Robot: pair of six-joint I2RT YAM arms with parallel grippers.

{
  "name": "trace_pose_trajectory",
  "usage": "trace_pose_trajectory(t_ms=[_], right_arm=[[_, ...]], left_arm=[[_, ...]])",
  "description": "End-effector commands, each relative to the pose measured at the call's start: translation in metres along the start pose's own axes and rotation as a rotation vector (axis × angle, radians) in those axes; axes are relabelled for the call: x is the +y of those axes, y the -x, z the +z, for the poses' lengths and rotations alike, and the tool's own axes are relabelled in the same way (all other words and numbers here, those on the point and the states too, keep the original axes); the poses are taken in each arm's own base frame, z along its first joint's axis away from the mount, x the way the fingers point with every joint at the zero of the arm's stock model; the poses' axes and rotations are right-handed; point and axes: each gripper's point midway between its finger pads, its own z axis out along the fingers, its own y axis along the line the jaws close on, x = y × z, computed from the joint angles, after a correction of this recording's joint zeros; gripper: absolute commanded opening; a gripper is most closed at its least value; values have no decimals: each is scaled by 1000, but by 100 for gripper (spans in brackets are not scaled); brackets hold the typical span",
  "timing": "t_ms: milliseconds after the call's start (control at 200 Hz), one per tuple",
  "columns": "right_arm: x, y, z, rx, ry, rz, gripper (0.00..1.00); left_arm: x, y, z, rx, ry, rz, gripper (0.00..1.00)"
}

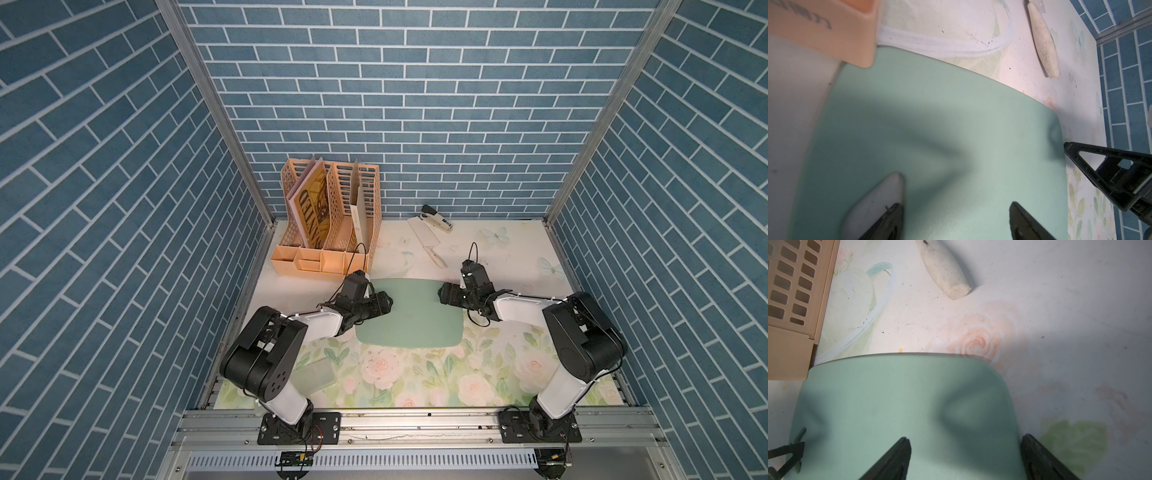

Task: Align the knife with the edge of the cutting board
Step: Adjust the distractor at the corner of the board.

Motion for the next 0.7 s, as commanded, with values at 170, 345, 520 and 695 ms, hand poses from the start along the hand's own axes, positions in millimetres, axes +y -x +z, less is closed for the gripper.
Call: trace_pose_trajectory(t_ms=[170, 345, 520, 695], right_arm=[[1, -57, 3, 204, 13, 53, 86], [1, -56, 2, 202, 16, 57, 86], [0, -58, 0, 200, 19, 61, 86], [-1, -59, -3, 195, 16, 60, 86]], left_arm=[[21, -54, 0, 194, 51, -44, 83], [16, -57, 0, 196, 41, -43, 83], [14, -60, 2, 197, 36, -43, 83], [12, -57, 2, 190, 33, -44, 83]])
